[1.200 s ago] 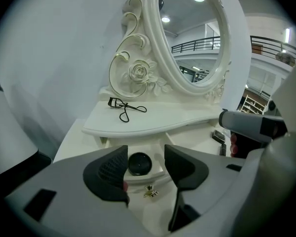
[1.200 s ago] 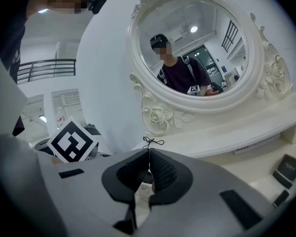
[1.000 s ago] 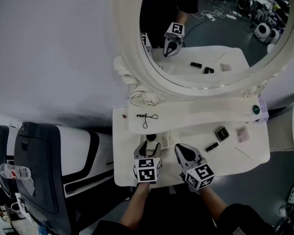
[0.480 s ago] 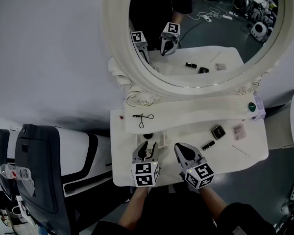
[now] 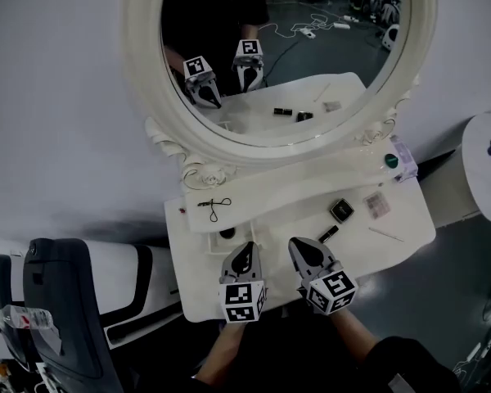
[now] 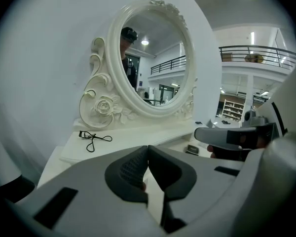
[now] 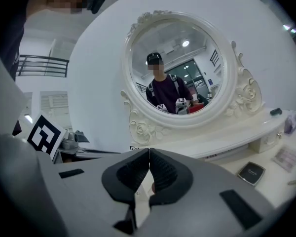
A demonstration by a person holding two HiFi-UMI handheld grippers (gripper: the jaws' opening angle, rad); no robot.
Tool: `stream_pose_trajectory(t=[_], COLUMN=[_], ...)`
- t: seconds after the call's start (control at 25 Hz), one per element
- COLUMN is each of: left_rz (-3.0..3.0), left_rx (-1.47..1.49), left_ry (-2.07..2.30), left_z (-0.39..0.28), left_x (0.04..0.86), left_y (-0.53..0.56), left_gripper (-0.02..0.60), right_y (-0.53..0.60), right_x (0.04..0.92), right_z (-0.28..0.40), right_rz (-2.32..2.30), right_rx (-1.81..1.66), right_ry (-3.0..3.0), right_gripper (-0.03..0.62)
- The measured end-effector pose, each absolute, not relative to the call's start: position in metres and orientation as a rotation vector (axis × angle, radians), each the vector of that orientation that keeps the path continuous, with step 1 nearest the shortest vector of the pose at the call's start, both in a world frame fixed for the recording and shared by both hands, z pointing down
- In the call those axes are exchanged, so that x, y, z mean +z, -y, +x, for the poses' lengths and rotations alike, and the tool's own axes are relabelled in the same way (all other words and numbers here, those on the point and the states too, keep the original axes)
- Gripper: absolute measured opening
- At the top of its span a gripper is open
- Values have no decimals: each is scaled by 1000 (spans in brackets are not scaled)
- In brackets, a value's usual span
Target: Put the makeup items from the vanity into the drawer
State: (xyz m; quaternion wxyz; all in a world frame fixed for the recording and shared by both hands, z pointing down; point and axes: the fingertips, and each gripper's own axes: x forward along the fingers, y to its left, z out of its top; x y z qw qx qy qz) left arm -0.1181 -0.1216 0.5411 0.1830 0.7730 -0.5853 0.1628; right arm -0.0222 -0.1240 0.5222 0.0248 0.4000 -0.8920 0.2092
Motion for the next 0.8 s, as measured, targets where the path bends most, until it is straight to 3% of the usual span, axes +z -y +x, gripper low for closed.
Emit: stream_pose_trajectory(t=[0.8], left_rz=[2391], left_rx=[454], left_ry=[1348], left_z=[-60], left_x=[550], left_y=[125], left_gripper=[15], right_y=[101], right_x=[549], right_z=[34], right_rz=[1531], right_rx=[621], right_ry=[2517], right_gripper=[24])
